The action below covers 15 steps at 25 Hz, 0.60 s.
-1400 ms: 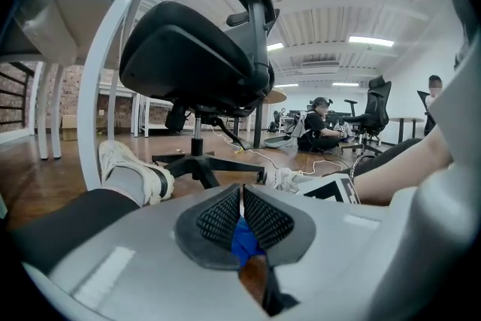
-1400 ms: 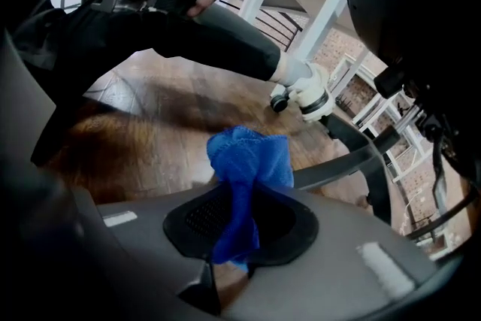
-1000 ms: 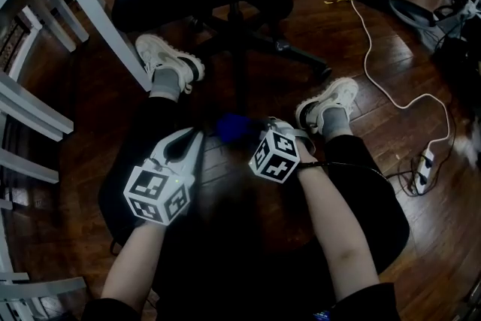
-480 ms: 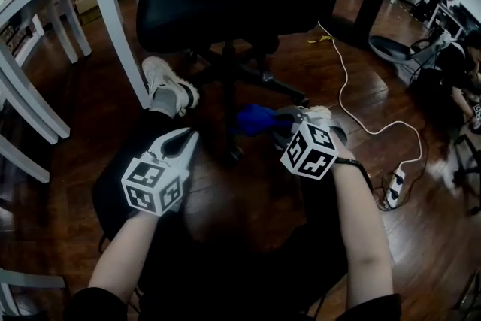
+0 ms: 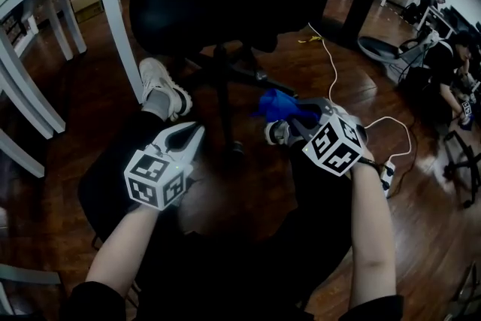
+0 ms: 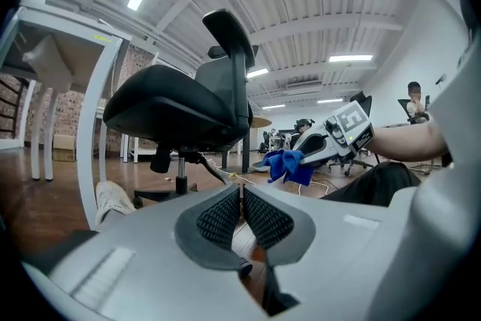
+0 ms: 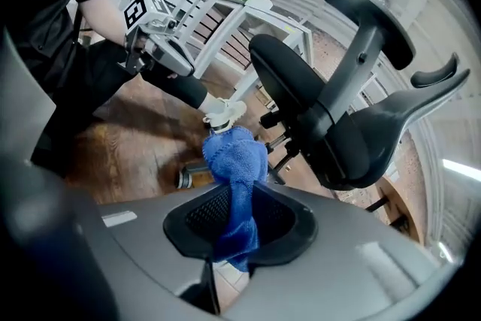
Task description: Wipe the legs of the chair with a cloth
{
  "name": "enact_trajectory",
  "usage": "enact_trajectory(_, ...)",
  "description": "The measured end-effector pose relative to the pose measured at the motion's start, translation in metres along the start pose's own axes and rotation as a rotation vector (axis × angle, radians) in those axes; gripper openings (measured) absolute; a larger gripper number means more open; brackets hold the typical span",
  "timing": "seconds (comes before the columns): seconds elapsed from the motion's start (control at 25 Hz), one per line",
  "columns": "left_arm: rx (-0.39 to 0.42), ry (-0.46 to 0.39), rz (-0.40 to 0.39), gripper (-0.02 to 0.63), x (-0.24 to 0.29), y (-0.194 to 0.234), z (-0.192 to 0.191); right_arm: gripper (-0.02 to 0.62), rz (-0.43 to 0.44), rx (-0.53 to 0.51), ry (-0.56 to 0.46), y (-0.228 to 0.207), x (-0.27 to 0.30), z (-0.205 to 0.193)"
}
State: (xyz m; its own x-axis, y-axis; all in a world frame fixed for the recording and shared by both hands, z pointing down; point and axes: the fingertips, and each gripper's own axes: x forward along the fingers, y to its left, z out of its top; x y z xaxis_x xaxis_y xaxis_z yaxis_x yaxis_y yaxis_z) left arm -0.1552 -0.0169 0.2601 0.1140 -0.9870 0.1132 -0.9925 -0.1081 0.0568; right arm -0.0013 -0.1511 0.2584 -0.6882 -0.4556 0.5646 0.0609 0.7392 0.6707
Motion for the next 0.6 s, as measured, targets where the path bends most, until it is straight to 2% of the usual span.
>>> enact_trajectory(0.2,0.019,0.018,-0.001,0.012,-0.008,0.004,-0.002,0.089,0.021,-0.046,-0.036,-0.004,-0.006,0.028)
enact_trajectory(0.6,0.006,0.023,-0.016,0.012,-0.014,-0.003,-0.012,0.089,0.063,-0.176,0.028,0.001,-0.018,0.033)
